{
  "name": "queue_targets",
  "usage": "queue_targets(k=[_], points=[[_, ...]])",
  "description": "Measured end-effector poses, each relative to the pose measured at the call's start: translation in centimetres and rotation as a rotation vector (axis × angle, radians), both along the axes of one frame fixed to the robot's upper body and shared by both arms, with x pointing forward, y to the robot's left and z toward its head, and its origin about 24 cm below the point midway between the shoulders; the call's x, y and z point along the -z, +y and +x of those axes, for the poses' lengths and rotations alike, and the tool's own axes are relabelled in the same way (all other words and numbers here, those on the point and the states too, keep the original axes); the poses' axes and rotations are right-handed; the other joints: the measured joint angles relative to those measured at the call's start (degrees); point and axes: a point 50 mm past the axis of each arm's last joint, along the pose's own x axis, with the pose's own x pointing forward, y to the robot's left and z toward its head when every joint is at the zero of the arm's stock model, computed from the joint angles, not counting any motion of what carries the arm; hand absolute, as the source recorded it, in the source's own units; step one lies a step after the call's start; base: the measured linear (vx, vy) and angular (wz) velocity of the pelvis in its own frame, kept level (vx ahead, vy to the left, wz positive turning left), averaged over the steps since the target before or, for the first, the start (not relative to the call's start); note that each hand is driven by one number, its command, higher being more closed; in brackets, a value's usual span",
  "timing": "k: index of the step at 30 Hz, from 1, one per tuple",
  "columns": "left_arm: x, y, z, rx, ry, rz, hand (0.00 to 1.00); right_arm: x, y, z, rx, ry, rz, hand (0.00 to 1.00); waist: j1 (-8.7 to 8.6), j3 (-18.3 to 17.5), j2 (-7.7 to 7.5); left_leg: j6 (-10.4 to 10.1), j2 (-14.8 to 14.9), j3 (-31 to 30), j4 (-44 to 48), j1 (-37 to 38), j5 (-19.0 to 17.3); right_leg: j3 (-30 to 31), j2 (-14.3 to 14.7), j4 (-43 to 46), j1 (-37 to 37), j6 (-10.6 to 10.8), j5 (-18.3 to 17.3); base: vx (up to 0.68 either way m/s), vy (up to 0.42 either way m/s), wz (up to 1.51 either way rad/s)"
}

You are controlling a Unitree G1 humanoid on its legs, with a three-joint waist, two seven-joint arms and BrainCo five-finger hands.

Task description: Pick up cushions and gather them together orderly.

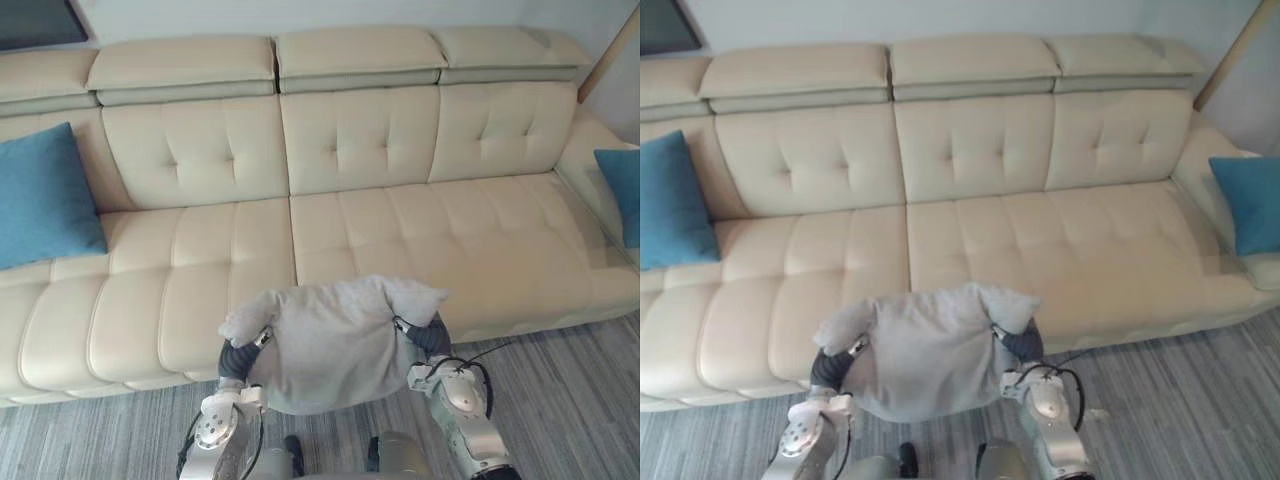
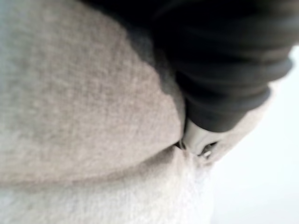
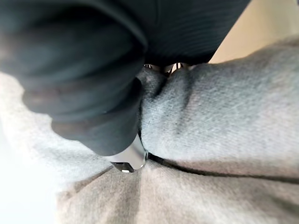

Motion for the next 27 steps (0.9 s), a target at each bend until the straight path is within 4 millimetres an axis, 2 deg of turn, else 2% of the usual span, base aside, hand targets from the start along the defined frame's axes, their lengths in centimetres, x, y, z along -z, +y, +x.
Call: queue_targets(k=[1,2,3,5,7,8,9,11,13,14,15,18,22,27], points=[[-0.4,0.2,0.1,0.001,-0.019,0.007,1.00,-0.3,0.2,0.3,-0.008,-0.013,0.002,1.00,-0.22,-0.2,-0.50,-0.4,-0.5,0.1,-0.2,-0.1,-0.1,-0.2,0.5,-8.1,0.6,-0.6,3.0,0.38,-0.098,-0.19],[-0.8,0.4,0.4,0.008,-0.040,0.022,1.00,-0.4,0.3,0.4,-0.010,-0.024,0.005,1.00,-0.62,0.0,-2.80,-0.8,-2.6,-0.2,-0.1,0.3,-0.3,0.3,-1.0,-11.7,0.5,-2.1,9.6,0.15,-0.141,0.16],[-0.6,0.0,0.7,0.008,-0.030,0.005,1.00,-0.4,0.0,0.5,-0.012,-0.020,-0.013,1.00,-0.97,0.0,-2.65,-1.5,-2.5,-0.6,0.3,0.1,-0.7,0.5,-1.2,-12.6,1.3,-1.3,7.7,0.18,-0.177,0.14],[-0.7,-0.2,0.7,0.004,-0.035,-0.005,1.00,-0.5,-0.1,0.5,-0.013,-0.022,-0.015,1.00,-0.57,0.2,-1.86,-2.8,-0.4,-0.7,-0.1,1.1,-1.5,0.9,1.2,-15.6,3.4,-1.7,8.1,0.13,-0.146,-0.14],[-0.6,-0.1,0.7,0.004,-0.031,-0.002,1.00,-0.3,-0.2,0.3,-0.012,-0.014,-0.016,1.00,-0.30,0.1,-1.83,-3.8,0.6,-1.3,-2.3,2.6,-1.1,4.0,3.4,-19.5,6.5,-2.0,8.4,0.07,-0.097,-0.02],[-0.7,-0.4,0.7,0.015,-0.033,-0.006,1.00,-0.1,-0.5,-0.1,-0.001,-0.008,-0.017,1.00,-0.60,0.1,-1.66,-5.1,1.7,-3.3,-1.4,2.9,-2.7,3.4,4.5,-22.4,9.3,-2.1,8.0,0.05,-0.098,0.29],[-0.6,-0.5,0.7,0.018,-0.030,-0.011,1.00,-0.1,-0.6,-0.4,0.005,-0.006,-0.015,1.00,-0.78,0.2,-1.56,-5.5,2.3,-4.6,0.1,2.5,-3.6,2.2,4.8,-23.6,10.8,-2.2,7.8,0.07,-0.118,0.67],[-0.5,-0.9,0.6,0.028,-0.030,-0.032,1.00,-0.5,-0.9,-2.2,0.025,-0.017,0.002,1.00,-0.51,0.2,-1.23,-6.0,4.5,-6.5,6.2,1.6,-4.9,-2.3,5.5,-25.3,15.0,-3.0,6.4,0.08,-0.134,0.86],[-0.6,-0.9,0.5,0.027,-0.032,-0.035,1.00,-1.0,-0.9,-2.4,0.024,-0.039,0.006,1.00,-0.14,0.1,-0.99,-5.9,5.5,-5.8,14.0,-2.4,-4.9,-3.5,5.6,-25.4,15.8,-3.5,6.0,0.04,-0.104,0.47],[-0.7,-1.1,0.5,0.023,-0.035,-0.045,1.00,-1.5,-1.0,-2.3,0.021,-0.057,0.003,1.00,0.30,-0.2,-0.20,-5.9,6.4,-5.5,17.5,-4.5,-4.9,-4.0,5.8,-25.6,15.9,-3.7,5.9,0.01,-0.048,0.19],[-0.7,-1.3,0.4,0.018,-0.038,-0.060,1.00,-1.8,-1.3,-2.3,0.018,-0.068,-0.007,1.00,0.89,-1.0,0.84,-5.7,6.9,-4.5,18.1,-5.5,-4.7,-4.3,5.9,-26.0,16.0,-3.9,6.0,0.02,-0.025,0.16],[-1.0,-1.9,0.5,0.017,-0.051,-0.086,1.00,-1.9,-1.7,-2.2,0.041,-0.074,-0.004,1.00,1.30,-2.1,1.99,-5.4,6.5,-2.5,12.5,-3.5,-4.3,-4.8,5.6,-26.8,16.0,-4.3,6.3,0.02,0.002,0.14],[-0.9,-2.1,0.5,0.031,-0.049,-0.083,1.00,-1.9,-1.9,-2.2,0.057,-0.074,0.003,1.00,1.43,-2.5,1.31,-6.2,4.3,-2.2,2.1,1.7,-1.9,-4.4,5.1,-27.1,15.6,-4.0,6.7,-0.01,0.012,0.02],[-0.5,-1.8,0.2,0.068,-0.027,-0.042,1.00,-0.7,-1.7,-2.3,0.073,-0.027,0.021,1.00,1.33,-4.4,-1.01,-5.7,2.5,-1.6,-6.0,3.2,2.1,-3.1,4.9,-30.8,14.9,-3.3,9.3,-0.05,0.033,-0.08]])
